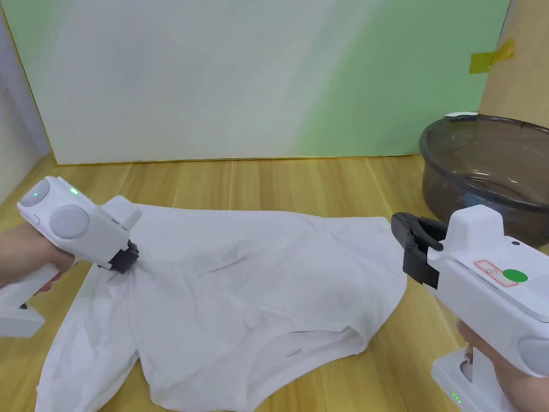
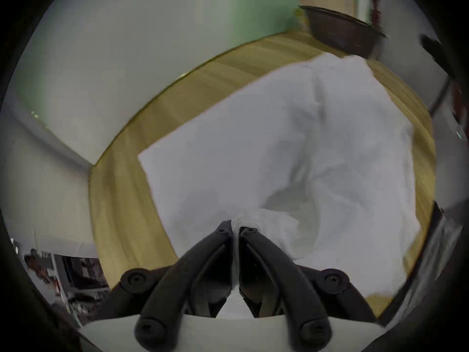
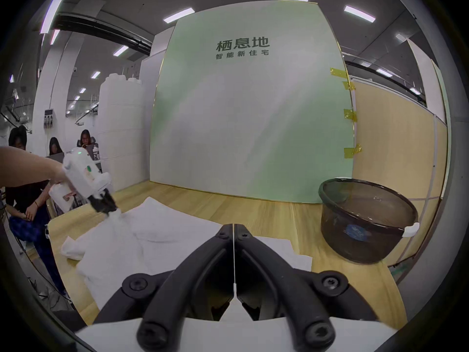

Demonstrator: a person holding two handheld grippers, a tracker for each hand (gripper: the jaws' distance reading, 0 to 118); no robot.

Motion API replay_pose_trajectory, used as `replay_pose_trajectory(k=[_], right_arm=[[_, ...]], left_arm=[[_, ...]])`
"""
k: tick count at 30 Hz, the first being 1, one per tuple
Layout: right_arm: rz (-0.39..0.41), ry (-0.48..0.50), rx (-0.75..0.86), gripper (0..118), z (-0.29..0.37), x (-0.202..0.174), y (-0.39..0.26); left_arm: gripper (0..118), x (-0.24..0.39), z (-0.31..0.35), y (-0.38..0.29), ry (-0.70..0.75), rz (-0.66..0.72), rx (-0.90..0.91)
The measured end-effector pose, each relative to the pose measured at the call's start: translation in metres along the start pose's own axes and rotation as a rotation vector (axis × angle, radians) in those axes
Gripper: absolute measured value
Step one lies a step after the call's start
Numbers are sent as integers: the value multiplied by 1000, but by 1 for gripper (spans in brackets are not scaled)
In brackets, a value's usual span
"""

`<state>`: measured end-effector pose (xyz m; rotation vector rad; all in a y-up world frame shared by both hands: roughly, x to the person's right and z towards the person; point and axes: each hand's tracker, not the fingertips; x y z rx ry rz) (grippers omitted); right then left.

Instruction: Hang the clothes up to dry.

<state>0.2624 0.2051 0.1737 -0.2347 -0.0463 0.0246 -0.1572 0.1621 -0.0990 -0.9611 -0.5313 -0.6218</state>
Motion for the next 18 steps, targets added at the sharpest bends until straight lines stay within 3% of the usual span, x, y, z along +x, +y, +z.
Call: replay_pose_trajectory(k=[9,15,18], right_arm=[[-24,-35,-18,0,-16,7,-4],[-40,-38,-23,0,-33,6,-2],[-41,-32,-22,0,-40,-1,-1]], left_arm=[[5,-31,-33,73,156,134,145],[6,-39,-40,97,144,187,203],[21,-42,-44,91,170,225,232]])
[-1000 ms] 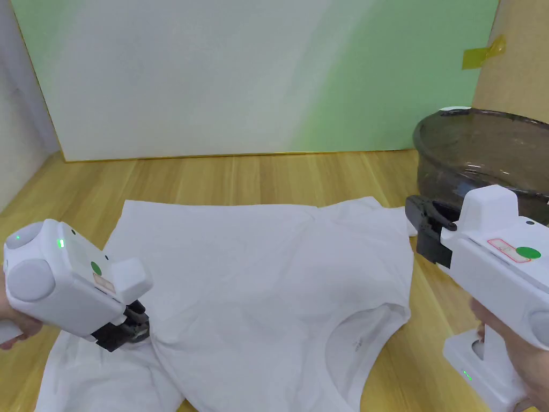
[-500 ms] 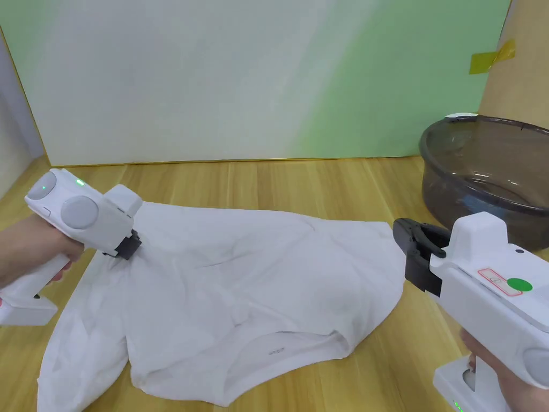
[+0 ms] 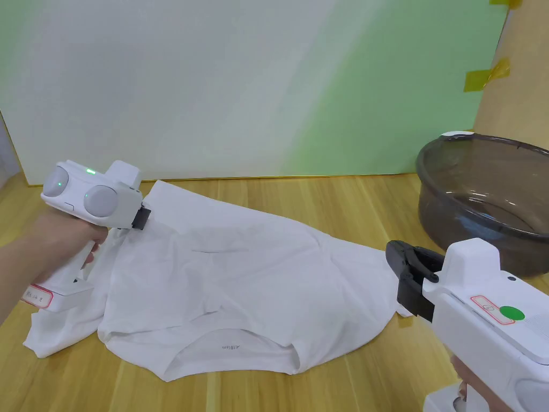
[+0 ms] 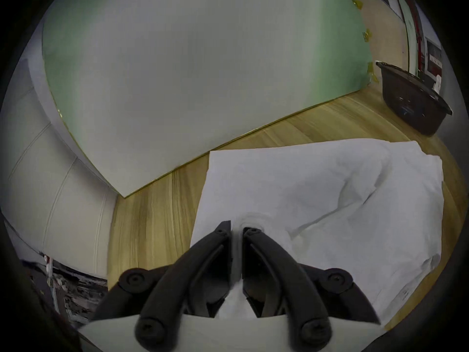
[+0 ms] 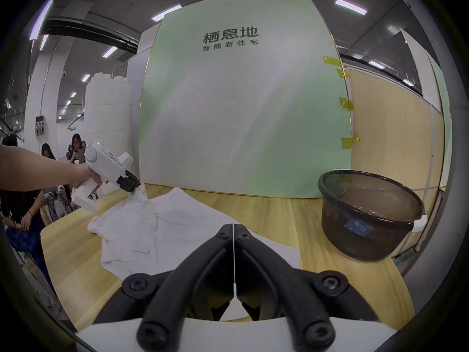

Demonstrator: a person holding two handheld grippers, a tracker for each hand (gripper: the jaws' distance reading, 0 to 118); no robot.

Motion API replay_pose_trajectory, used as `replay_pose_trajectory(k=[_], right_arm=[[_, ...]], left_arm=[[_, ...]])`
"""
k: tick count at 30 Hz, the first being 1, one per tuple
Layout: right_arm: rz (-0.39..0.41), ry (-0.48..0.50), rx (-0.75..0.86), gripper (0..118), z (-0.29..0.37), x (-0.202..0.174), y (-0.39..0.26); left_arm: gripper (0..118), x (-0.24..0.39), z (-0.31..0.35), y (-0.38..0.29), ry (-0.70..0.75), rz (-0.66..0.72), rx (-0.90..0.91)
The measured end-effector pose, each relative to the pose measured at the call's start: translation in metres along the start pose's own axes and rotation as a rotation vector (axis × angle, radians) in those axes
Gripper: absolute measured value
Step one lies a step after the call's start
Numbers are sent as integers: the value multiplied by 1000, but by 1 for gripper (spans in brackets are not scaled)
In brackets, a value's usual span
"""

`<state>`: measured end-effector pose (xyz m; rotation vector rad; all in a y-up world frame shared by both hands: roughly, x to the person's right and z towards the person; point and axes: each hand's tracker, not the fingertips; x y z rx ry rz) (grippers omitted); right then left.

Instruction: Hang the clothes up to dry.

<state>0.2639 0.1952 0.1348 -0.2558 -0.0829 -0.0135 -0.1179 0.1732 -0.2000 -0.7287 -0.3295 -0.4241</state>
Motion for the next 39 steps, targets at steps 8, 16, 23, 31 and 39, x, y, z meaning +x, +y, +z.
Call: replay_pose_trajectory(k=[8,16,23,31,39], right_arm=[[0,40,23,0,0,-16,11],[27,37,101,0,14,-44,40],[31,-23,159,0,20,-65,53],[20,-74,163,0,26,-73,43],[38,-61,156,0,34,-64,39]], left_arm=[[111,-42,59,-37,81,289,112],[112,-38,212,-90,117,548,459],[52,41,282,-140,346,321,659],[2,82,255,-161,248,444,602],[2,86,259,-143,163,357,641]])
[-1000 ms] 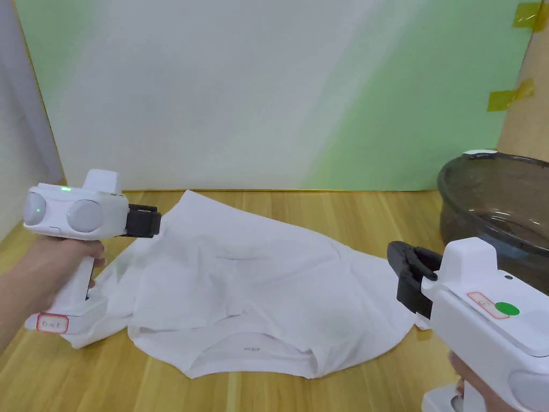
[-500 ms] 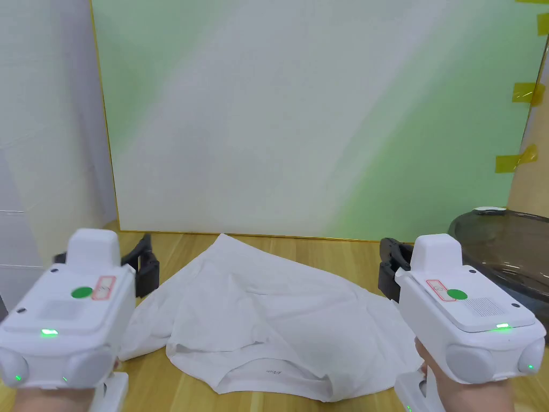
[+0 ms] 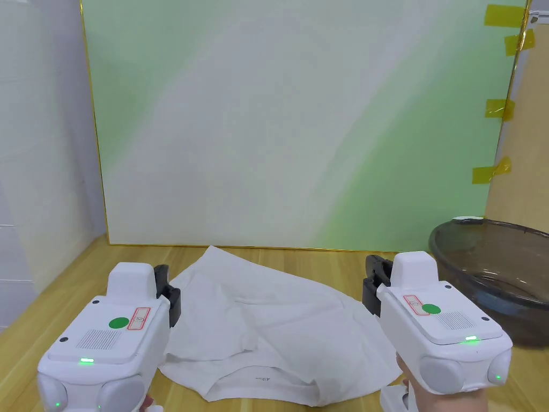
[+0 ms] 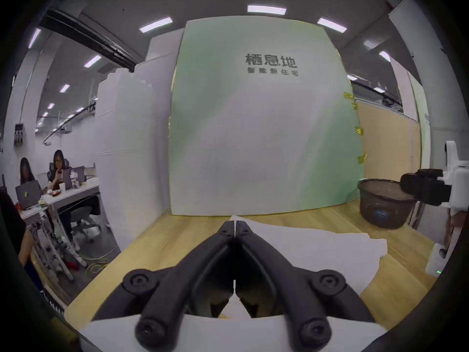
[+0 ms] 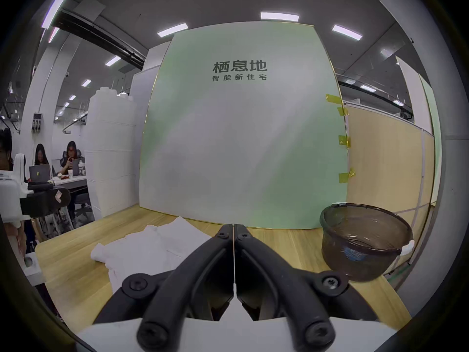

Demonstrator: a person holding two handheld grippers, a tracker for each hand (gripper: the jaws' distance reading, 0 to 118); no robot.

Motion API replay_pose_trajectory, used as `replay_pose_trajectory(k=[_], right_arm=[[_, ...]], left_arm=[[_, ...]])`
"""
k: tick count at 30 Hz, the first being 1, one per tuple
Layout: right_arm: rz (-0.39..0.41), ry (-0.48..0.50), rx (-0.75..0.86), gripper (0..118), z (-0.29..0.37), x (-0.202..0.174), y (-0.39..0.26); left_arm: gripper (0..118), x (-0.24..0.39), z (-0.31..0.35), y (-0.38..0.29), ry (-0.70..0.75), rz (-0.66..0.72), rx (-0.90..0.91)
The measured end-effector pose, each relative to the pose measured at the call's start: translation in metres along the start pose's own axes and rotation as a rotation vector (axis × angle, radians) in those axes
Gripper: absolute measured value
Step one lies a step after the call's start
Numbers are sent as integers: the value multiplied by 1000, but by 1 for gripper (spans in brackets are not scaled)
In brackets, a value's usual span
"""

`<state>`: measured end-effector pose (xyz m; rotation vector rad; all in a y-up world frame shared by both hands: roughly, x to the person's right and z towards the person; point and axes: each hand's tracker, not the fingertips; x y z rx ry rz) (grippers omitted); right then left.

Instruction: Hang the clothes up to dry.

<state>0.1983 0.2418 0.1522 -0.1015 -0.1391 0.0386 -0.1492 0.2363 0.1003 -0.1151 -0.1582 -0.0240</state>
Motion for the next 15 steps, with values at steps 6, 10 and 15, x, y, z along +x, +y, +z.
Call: replay_pose_trajectory(k=[6,10,15], right_arm=[[-87,435,19,0,8,12,11],[-47,959,-1,0,26,7,8],[22,935,-18,0,39,-3,0]], left_arm=[[2,-6,7,17,-481,169,-31],[2,-4,31,10,-975,131,-29],[2,8,37,-1,-941,54,-66]])
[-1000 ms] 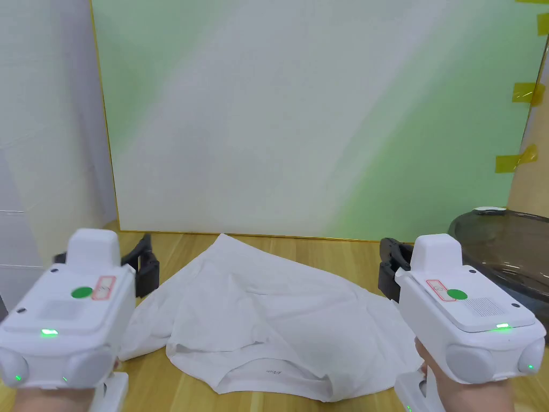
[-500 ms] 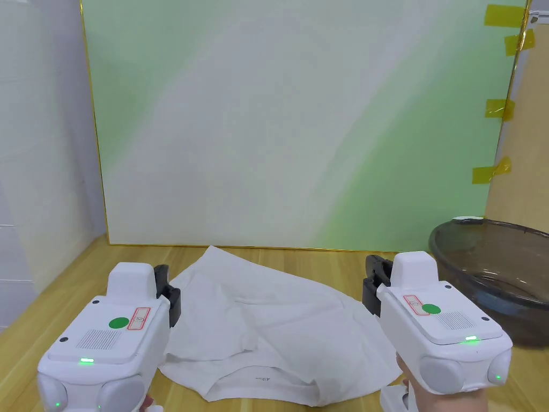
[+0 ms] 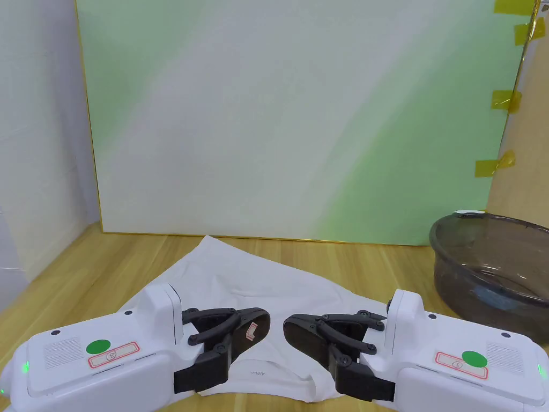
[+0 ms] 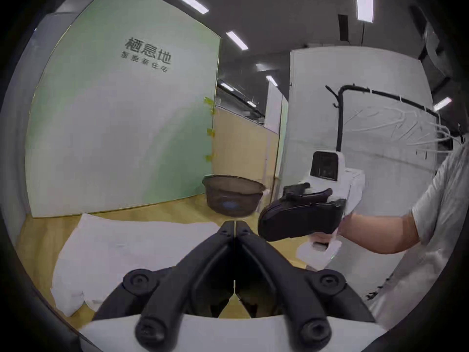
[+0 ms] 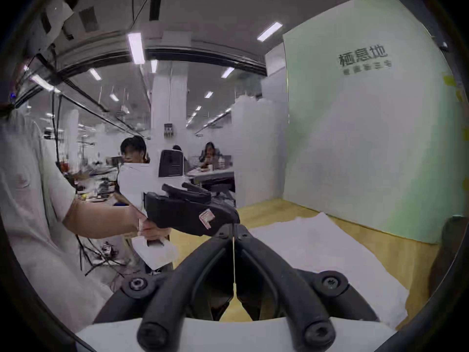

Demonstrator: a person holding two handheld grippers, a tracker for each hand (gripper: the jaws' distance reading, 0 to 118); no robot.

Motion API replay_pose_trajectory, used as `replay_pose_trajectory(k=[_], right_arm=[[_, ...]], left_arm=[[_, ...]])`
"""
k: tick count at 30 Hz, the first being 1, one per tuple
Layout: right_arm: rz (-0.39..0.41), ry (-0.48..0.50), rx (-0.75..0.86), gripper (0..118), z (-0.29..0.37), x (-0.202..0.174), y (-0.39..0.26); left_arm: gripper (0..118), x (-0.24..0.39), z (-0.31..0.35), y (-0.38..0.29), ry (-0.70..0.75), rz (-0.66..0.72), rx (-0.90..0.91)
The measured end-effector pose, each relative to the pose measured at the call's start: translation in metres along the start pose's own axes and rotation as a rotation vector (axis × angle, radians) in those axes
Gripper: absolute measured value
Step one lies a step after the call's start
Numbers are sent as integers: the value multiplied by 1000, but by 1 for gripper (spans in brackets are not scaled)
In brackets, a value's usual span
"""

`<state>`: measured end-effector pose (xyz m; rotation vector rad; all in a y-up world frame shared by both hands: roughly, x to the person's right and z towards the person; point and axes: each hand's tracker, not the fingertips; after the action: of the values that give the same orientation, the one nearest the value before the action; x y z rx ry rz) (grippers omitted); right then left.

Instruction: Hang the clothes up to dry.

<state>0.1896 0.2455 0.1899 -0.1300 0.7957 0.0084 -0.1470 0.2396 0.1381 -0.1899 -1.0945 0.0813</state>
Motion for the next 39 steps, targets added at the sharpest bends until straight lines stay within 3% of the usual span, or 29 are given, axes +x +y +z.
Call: replay_pose_trajectory(k=[3,7,13,19,27,34,39], right_arm=[[-46,-44,49,0,15,7,-1],[-35,-135,64,0,48,7,-1],[-32,-374,83,0,129,-6,5],[-31,-648,67,0,227,-48,6],[-56,-1070,85,0,339,-152,-3],[-54,-1424,87,0,403,-282,-9],[-93,-1625,102,0,431,-369,-9]], left_arm=[[2,-7,-2,3,-41,60,17],[2,-5,-20,13,-109,57,24],[2,25,-90,33,-341,-7,4],[2,87,-178,41,-627,-54,-43],[2,198,-255,39,-1006,-109,-101],[2,303,-277,40,-1271,-159,-138],[2,361,-274,38,-1408,-182,-154]])
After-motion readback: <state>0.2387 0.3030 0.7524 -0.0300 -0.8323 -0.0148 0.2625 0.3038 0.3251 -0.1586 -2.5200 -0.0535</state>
